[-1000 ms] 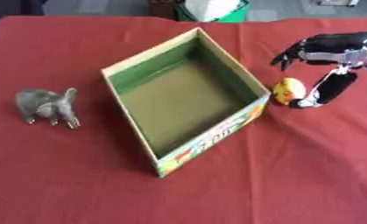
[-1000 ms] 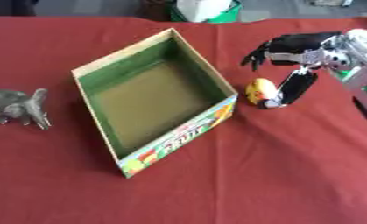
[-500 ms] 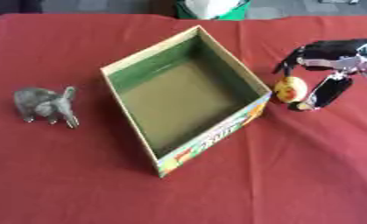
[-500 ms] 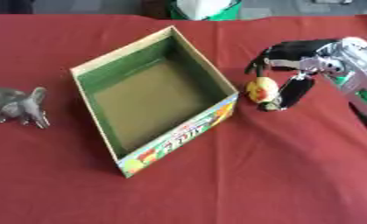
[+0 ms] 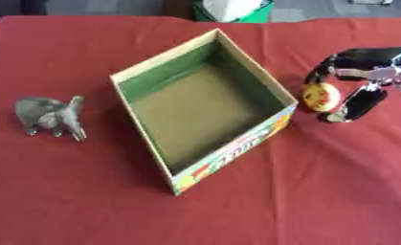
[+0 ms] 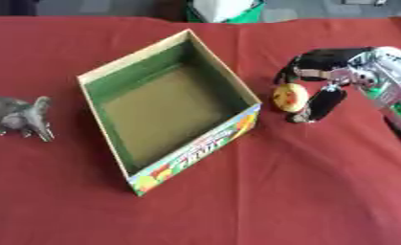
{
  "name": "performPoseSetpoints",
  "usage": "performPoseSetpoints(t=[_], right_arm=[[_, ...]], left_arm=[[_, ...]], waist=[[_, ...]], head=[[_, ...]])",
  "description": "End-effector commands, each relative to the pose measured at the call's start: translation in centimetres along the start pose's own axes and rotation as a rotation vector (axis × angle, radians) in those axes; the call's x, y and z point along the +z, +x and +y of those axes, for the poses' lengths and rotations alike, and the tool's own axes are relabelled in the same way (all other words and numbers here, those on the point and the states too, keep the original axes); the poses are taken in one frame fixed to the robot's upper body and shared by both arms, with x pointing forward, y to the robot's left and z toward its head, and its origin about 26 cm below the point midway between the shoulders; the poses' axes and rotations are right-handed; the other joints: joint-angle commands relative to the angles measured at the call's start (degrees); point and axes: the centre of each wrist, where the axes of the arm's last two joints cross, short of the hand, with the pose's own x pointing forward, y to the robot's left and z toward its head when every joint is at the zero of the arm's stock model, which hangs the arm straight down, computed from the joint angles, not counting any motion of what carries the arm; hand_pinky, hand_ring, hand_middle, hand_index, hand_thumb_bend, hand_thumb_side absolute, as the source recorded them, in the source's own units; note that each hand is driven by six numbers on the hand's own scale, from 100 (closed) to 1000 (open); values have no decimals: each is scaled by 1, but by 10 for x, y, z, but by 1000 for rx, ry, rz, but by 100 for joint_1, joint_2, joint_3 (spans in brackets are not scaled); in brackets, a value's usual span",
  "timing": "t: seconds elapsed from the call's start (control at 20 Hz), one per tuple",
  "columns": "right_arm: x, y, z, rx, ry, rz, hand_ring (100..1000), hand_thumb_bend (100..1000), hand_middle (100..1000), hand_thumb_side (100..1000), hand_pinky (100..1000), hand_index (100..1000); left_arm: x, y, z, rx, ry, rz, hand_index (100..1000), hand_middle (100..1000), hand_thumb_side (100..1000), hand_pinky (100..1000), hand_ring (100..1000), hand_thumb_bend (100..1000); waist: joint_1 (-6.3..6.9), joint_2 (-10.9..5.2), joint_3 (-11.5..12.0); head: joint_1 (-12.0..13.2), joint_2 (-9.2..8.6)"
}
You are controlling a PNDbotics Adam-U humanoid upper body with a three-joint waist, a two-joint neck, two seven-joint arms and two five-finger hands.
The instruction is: Pick up objects on the table and place them in the box.
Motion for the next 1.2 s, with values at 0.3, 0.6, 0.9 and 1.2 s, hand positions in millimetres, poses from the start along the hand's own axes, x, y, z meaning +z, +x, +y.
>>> performPoseSetpoints(t=[0.3,0.6,0.9,1.2], right_arm=[[8,-8,-7,-1,-61,42,777,125,599,407,718,790],[9,-7,-9,-14,-90,37,755,100,599,419,703,778],[9,-6,-9,-13,-129,40,663,100,495,357,631,649],[12,1,-16,-8,-232,34,625,100,504,460,600,509]], left_arm=[[-6,5,-1,8,-8,-25,793,693,828,650,631,100],[-7,5,-1,9,-9,-23,792,693,829,650,632,100],[-7,5,-2,13,-9,-22,792,694,830,651,633,100],[-7,5,-2,14,-10,-20,793,695,828,651,633,100]], waist=[[-3,-50,-4],[-12,-33,-7],[-27,-32,-7],[-35,-47,-30]], head=[[31,-80],[32,-80],[31,-108],[39,-107]])
